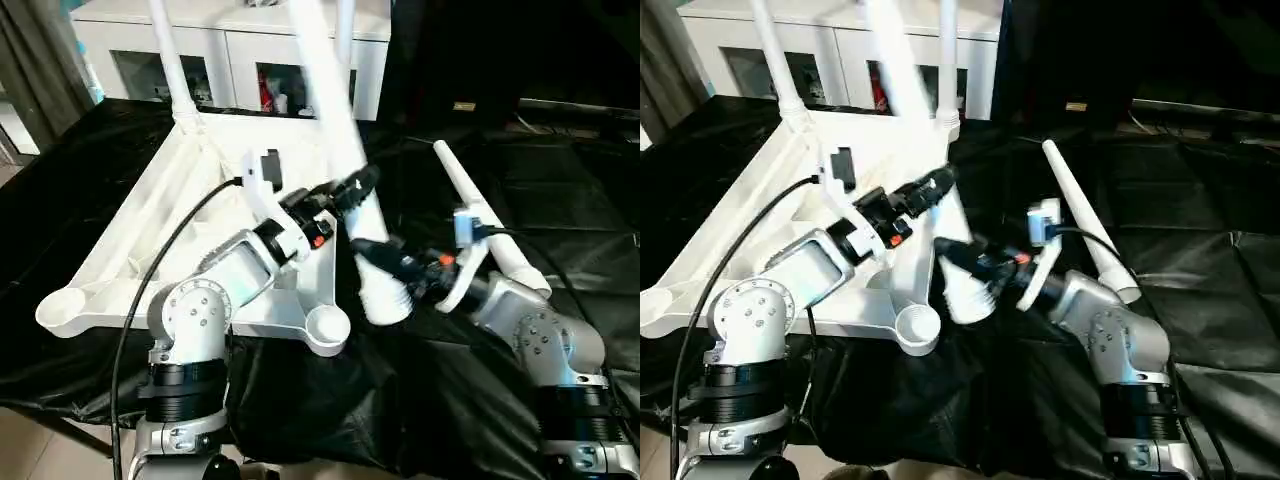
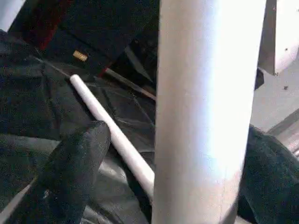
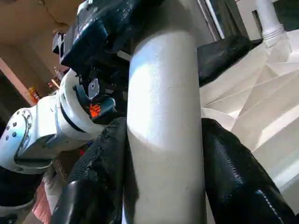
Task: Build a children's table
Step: Pick table leg
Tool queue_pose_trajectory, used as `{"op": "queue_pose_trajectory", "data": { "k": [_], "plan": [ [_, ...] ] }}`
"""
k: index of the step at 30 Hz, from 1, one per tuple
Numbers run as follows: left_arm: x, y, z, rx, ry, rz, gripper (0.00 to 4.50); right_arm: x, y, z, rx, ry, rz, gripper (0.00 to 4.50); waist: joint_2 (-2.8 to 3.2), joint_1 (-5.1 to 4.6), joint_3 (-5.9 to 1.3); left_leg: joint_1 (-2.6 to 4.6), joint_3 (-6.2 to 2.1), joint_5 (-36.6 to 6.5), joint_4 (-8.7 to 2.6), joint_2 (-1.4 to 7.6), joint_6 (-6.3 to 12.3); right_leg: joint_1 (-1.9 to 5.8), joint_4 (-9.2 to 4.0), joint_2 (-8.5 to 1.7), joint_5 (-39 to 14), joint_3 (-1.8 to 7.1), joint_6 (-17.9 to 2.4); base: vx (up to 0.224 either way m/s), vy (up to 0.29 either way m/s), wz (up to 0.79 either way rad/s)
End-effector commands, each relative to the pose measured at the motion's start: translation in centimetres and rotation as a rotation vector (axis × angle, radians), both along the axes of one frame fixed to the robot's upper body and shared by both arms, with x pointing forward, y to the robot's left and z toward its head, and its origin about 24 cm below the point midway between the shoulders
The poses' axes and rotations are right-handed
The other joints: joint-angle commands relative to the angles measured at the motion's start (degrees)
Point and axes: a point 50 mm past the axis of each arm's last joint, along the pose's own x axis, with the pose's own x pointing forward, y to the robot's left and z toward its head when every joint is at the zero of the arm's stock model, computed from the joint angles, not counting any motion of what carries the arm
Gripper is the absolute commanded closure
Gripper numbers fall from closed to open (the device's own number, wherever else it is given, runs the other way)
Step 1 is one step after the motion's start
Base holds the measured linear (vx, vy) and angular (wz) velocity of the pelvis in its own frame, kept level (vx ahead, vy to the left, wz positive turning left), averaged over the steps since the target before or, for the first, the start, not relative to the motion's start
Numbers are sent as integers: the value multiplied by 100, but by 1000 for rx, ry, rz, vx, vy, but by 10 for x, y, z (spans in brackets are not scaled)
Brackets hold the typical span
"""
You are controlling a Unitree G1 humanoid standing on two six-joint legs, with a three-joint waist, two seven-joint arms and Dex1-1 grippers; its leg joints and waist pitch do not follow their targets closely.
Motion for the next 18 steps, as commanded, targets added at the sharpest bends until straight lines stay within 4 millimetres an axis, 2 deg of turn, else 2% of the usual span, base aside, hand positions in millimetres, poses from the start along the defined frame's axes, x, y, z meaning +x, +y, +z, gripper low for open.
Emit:
{"op": "queue_pose_trajectory", "data": {
  "k": [1,3,6,8,9,18],
  "plan": [
    [2,3,-2,20,5,25,40,0,3,7,0,-26,3,262,-82,12,-447,116,-198,-653,-426,330,98,268,-461,-427,-869,250,-1162,0,0,0],
    [2,4,-2,26,5,25,75,0,3,8,-3,-26,1,262,-78,11,-446,119,-193,-651,-423,329,101,260,-465,-424,-909,248,-1139,0,0,0],
    [2,5,-3,34,4,32,80,0,4,7,-13,-26,-5,262,-74,7,-442,120,-192,-674,-426,329,87,257,-471,-423,-962,249,-1119,0,0,0],
    [2,6,-4,56,0,50,118,1,4,7,-27,-29,-13,262,-80,10,-441,118,-197,-689,-430,329,82,256,-477,-421,-996,248,-1091,0,0,0],
    [3,7,-5,75,-3,68,124,2,4,7,-38,-31,-20,262,-64,10,-441,121,-199,-674,-430,334,74,254,-472,-426,-990,251,-1080,0,0,0],
    [10,9,-8,208,4,199,203,7,10,10,-101,-65,-67,262,-67,4,-447,115,-200,-656,-428,330,24,260,-466,-424,-894,253,-1042,0,0,0]
  ]
}}
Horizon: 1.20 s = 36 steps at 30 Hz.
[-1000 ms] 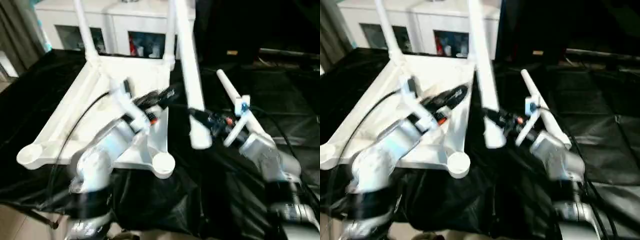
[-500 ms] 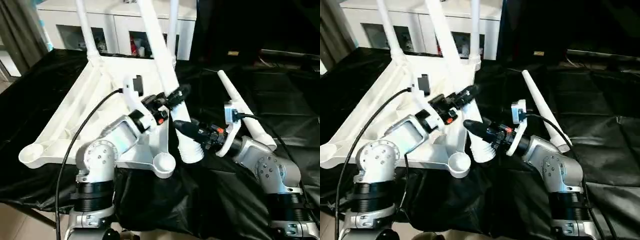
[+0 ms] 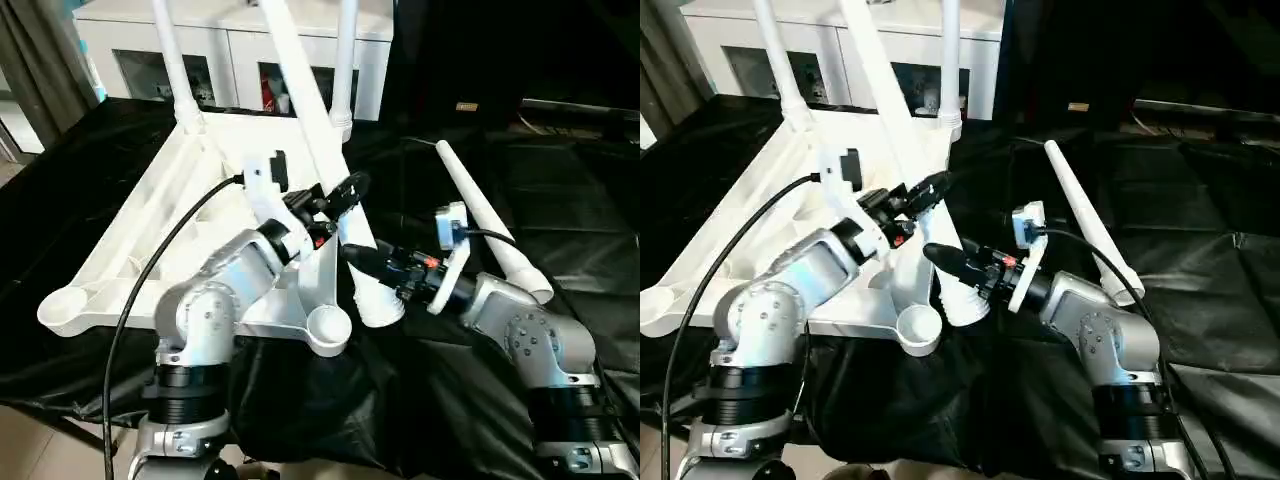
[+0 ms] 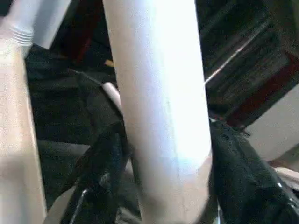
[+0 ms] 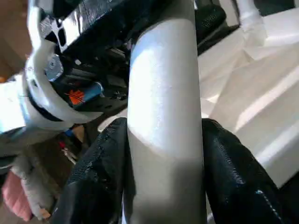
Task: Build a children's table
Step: Pick table leg
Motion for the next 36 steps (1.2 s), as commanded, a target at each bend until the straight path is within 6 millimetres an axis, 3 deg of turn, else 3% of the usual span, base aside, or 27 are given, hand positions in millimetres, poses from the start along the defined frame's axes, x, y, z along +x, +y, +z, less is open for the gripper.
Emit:
{"op": "queue_pose_trajectory", "data": {
  "k": [1,6,12,15,18,20,26,27,32,34,36],
  "plan": [
    [5,6,-5,68,29,83,208,4,4,18,10,-92,1,262,-62,5,-445,112,-201,-648,-430,329,35,260,-466,-420,-882,254,-1045,0,0,0],
    [5,5,-5,34,40,98,237,6,8,18,-9,-97,-10,263,-59,5,-441,115,-199,-689,-427,328,25,259,-463,-419,-856,249,-1098,0,0,0],
    [-3,-3,2,-139,34,-36,253,3,13,20,-24,-114,17,263,-56,6,-441,115,-196,-723,-425,322,13,257,-462,-417,-869,247,-1137,0,0,0],
    [-4,-1,4,-180,24,-80,260,2,13,21,-1,-95,46,193,-66,-3,-439,118,-195,-754,-429,321,33,261,-469,-412,-916,248,-1119,0,0,0],
    [-7,3,7,-179,-30,-182,262,2,11,24,-5,-95,79,183,-76,1,-444,130,-189,-701,-425,317,67,253,-467,-411,-980,253,-1083,0,0,0],
    [-8,4,7,-173,-42,-209,262,2,11,25,-8,-97,85,151,-55,0,-442,129,-192,-660,-429,326,58,239,-452,-404,-930,250,-1085,0,0,0],
    [-11,14,15,-92,-144,-390,262,-8,7,21,-54,-37,247,122,-62,5,-443,143,-180,-617,-428,317,46,252,-433,-405,-877,259,-1100,0,0,0],
    [-11,14,17,-90,-157,-409,262,-10,6,21,-57,-28,266,122,-84,-2,-442,140,-178,-622,-431,316,43,257,-435,-405,-886,258,-1102,0,0,0],
    [-11,13,25,-83,-207,-456,262,-11,8,18,-74,-13,290,122,-80,9,-458,139,-176,-525,-415,324,29,261,-400,-427,-723,262,-1193,0,0,0],
    [-11,11,27,-89,-220,-478,262,-9,10,15,-95,-2,276,157,-68,9,-463,138,-174,-489,-409,323,36,264,-391,-428,-656,258,-1249,0,0,0],
    [-11,10,27,-90,-226,-490,262,-7,11,13,-105,3,260,157,-64,5,-464,140,-174,-504,-410,322,20,264,-390,-425,-650,257,-1272,0,0,0]
  ]
}}
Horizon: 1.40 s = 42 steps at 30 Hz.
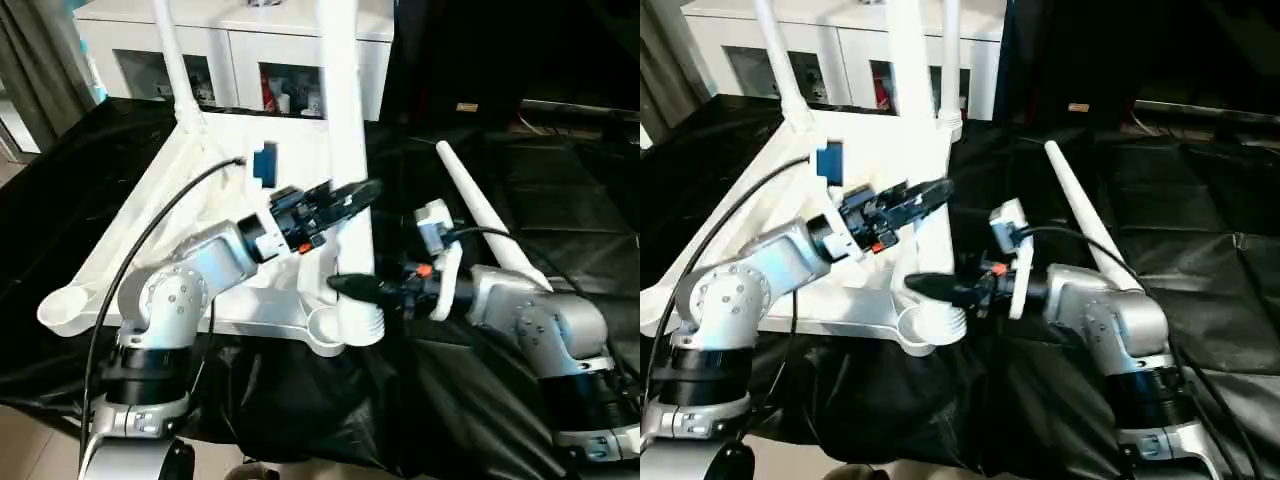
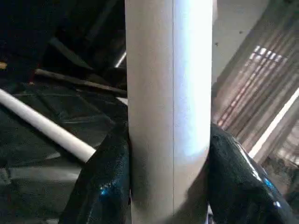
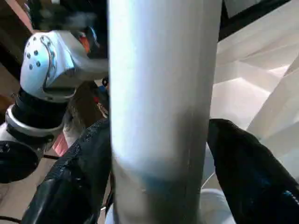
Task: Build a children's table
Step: Pick table leg
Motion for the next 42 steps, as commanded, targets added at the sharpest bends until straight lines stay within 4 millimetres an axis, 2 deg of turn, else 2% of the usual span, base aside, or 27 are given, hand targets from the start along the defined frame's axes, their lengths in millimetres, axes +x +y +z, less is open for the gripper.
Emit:
{"op": "queue_pose_trajectory", "data": {
  "k": [1,6,9,11,12,14,16,18,22,27,28,30,35,37,40,41,42],
  "plan": [
    [-1,-5,7,-10,-41,-43,263,5,1,0,-30,-14,-38,176,-65,3,-463,131,-175,-506,-409,320,25,274,-390,-422,-625,256,-1266,0,0,0],
    [-1,-6,4,5,-42,-34,265,8,2,1,-31,-32,-88,212,-40,1,-468,144,-178,-529,-412,327,2,263,-384,-414,-598,252,-1281,0,0,0],
    [0,-5,0,25,-35,-7,265,10,3,2,-30,-44,-113,233,-44,-1,-469,148,-177,-536,-414,327,-26,270,-386,-419,-593,254,-1261,0,0,0],
    [4,-3,-5,52,0,56,209,11,5,4,-32,-61,-135,250,-44,-7,-467,142,-177,-532,-415,326,-37,268,-381,-414,-546,255,-1269,0,0,0],
    [5,-2,-6,65,4,85,195,12,7,4,-43,-70,-152,251,-11,10,-475,156,-180,-561,-410,327,-52,264,-382,-422,-571,254,-1266,0,0,0],
    [6,-3,-10,130,-21,161,192,14,10,3,-52,-84,-180,255,-31,-7,-473,149,-184,-566,-421,326,-96,270,-383,-410,-556,251,-1231,0,0,0],
    [8,-7,-16,199,-14,252,179,14,14,2,-58,-96,-192,256,-23,-9,-474,141,-192,-608,-427,341,-108,280,-384,-419,-533,256,-1179,0,0,0],
    [6,-9,-16,201,-12,256,177,13,15,2,-61,-98,-192,256,-33,-2,-473,137,-186,-610,-419,329,-98,283,-396,-423,-534,259,-1178,0,0,0],
    [5,-14,-21,219,40,306,177,13,18,0,-67,-103,-192,256,-32,-4,-467,134,-189,-637,-423,333,-97,278,-393,-412,-522,255,-1210,0,0,0],
    [12,-7,-20,179,65,408,229,14,20,1,-76,-117,-199,257,-46,-2,-464,127,-188,-653,-416,326,-61,282,-412,-416,-638,257,-1184,0,0,0],
    [12,-5,-19,171,60,411,229,13,20,1,-77,-119,-197,257,-63,-3,-463,126,-187,-649,-415,321,-45,281,-420,-414,-674,256,-1162,0,0,0],
    [12,-3,-17,159,51,412,248,13,20,1,-77,-123,-193,257,-56,0,-466,131,-188,-618,-414,324,-32,272,-412,-409,-663,255,-1148,0,0,0],
    [9,-2,-12,145,23,368,255,14,19,0,-89,-136,-203,257,-52,1,-470,129,-187,-591,-409,321,-20,268,-402,-411,-600,252,-1164,0,0,0],
    [5,-5,-12,160,-1,320,255,15,17,1,-75,-118,-198,201,-41,-3,-468,130,-188,-583,-412,319,-10,266,-398,-407,-592,252,-1165,0,0,0],
    [-1,-9,-12,183,-31,250,256,16,14,4,-69,-108,-179,178,-28,-2,-467,140,-192,-602,-417,329,-3,264,-388,-400,-571,248,-1169,0,0,0],
    [-3,-11,-13,195,-41,225,257,16,12,5,-73,-103,-158,154,-27,-11,-467,143,-188,-606,-414,324,-21,267,-388,-391,-558,248,-1176,0,0,0],
    [-4,-12,-13,200,-50,208,257,15,11,6,-77,-100,-140,154,-27,-9,-465,142,-186,-619,-414,319,-19,267,-391,-390,-569,249,-1177,0,0,0]
  ]
}}
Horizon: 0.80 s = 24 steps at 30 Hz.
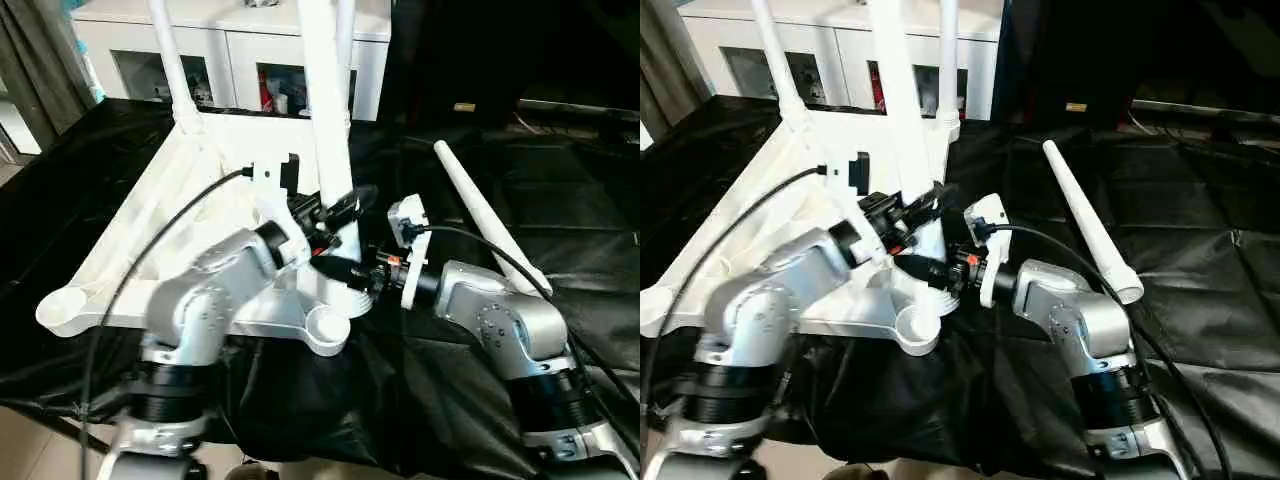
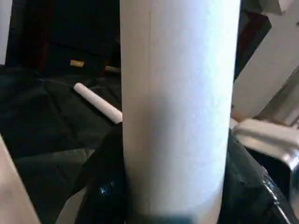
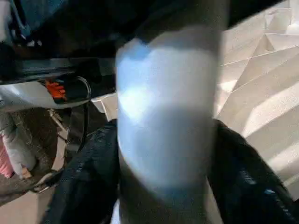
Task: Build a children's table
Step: Pick table leg
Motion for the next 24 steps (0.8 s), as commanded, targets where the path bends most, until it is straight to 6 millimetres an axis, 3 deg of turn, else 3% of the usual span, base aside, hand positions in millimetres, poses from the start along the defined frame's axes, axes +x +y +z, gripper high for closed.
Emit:
{"op": "queue_pose_trajectory", "data": {
  "k": [1,7,20,21,24],
  "plan": [
    [-7,-7,2,21,-32,-72,257,1,-4,7,-2,4,37,145,-30,-8,-467,145,-183,-633,-414,322,-3,271,-397,-397,-582,253,-1182,0,0,0],
    [-10,-9,3,36,-53,-136,257,2,-10,7,-32,31,62,128,-63,-1,-474,136,-177,-578,-404,320,4,281,-386,-408,-551,256,-1227,0,0,0],
    [-19,-14,7,34,-89,-246,257,-1,-13,1,-64,126,122,128,-62,1,-471,142,-173,-588,-400,322,-11,269,-392,-408,-685,254,-1249,0,0,0],
    [-19,-14,7,33,-90,-246,257,-1,-13,1,-66,128,119,157,-63,0,-471,140,-173,-605,-400,323,-24,271,-393,-410,-697,256,-1243,0,0,0],
    [-19,-15,7,27,-92,-250,257,-1,-13,1,-65,133,124,170,-60,3,-473,141,-174,-602,-400,321,-24,271,-389,-407,-663,255,-1243,0,0,0]
  ]
}}
